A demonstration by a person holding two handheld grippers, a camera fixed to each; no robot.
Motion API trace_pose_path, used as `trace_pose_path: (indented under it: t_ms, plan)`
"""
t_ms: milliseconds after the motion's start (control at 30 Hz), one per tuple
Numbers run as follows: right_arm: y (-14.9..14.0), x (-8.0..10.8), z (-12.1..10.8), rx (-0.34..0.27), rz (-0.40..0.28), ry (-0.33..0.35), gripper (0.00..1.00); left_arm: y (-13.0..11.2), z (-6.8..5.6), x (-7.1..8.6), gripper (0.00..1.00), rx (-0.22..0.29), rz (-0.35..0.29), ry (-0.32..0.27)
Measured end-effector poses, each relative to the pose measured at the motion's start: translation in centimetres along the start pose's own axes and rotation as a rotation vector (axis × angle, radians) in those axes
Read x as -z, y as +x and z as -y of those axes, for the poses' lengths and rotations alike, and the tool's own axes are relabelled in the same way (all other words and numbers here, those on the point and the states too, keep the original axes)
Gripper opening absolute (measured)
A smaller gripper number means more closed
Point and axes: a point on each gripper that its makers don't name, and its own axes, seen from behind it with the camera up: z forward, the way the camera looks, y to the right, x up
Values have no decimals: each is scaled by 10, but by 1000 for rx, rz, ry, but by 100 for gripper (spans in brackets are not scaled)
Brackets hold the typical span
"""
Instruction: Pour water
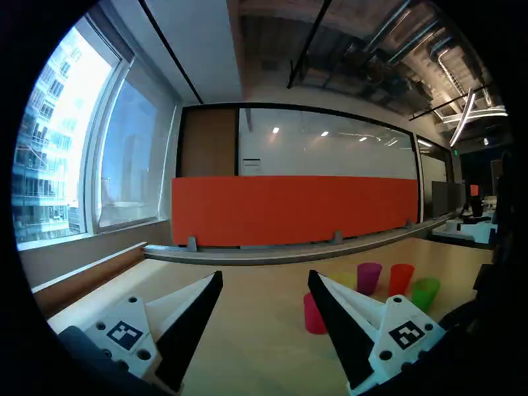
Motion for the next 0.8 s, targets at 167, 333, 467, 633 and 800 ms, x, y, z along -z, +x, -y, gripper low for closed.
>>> trace_pose_path:
  t_ms: [167,333,467,633,800]
  plan:
    - [-2,2,-2,-7,-3,-10,99,-5,3,-1,96,-2,-11,21]
    - [-2,1,-8,-27,-4,-24,99,-15,6,-3,96,4,-14,34]
    - [-1,2,-12,-35,3,-32,99,-23,11,-2,96,11,-16,50]
    - [-2,2,-16,-27,13,-50,99,-38,12,0,96,24,-5,56]
    - [-3,3,-17,-24,19,-58,99,-48,16,3,96,34,0,61]
